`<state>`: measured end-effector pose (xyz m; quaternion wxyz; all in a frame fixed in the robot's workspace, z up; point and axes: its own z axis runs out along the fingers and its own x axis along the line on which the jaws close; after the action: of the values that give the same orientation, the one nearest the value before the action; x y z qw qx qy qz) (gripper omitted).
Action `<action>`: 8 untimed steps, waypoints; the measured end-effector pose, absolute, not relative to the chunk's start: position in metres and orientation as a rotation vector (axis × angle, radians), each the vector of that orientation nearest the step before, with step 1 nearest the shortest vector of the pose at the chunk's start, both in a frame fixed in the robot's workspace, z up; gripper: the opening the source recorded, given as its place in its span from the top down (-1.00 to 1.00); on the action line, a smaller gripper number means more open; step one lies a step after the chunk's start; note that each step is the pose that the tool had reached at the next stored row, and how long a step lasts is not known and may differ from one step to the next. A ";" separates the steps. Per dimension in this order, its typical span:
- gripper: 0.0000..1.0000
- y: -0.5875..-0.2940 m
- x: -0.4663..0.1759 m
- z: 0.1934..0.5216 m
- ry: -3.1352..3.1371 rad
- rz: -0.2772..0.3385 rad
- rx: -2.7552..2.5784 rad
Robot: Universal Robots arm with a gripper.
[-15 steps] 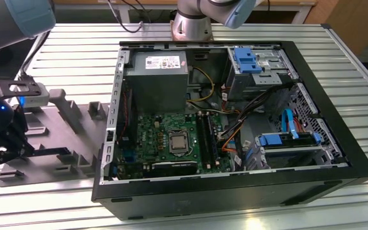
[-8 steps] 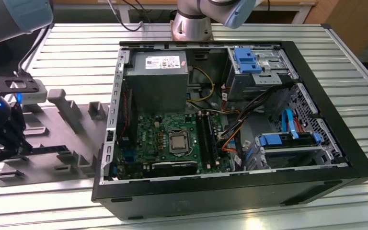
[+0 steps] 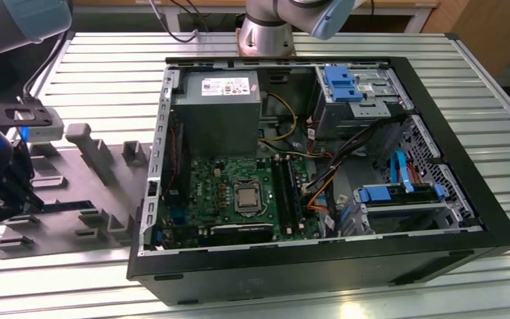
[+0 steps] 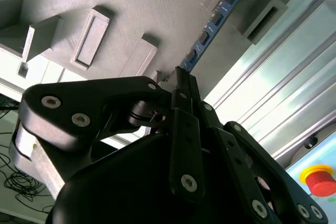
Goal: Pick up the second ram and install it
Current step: 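Pick up the second ram and move it above second insertion slot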
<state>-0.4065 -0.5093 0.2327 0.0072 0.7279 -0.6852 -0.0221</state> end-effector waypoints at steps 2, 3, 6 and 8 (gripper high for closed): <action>0.75 -0.509 -0.407 0.234 -2.143 -0.069 2.276; 0.75 -0.509 -0.407 0.234 -2.143 -0.069 2.276; 0.75 -0.509 -0.407 0.236 -2.143 -0.069 2.276; 0.75 -0.509 -0.407 0.237 -2.143 -0.069 2.276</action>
<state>-0.4065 -0.5094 0.2371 0.0072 0.7279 -0.6853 -0.0220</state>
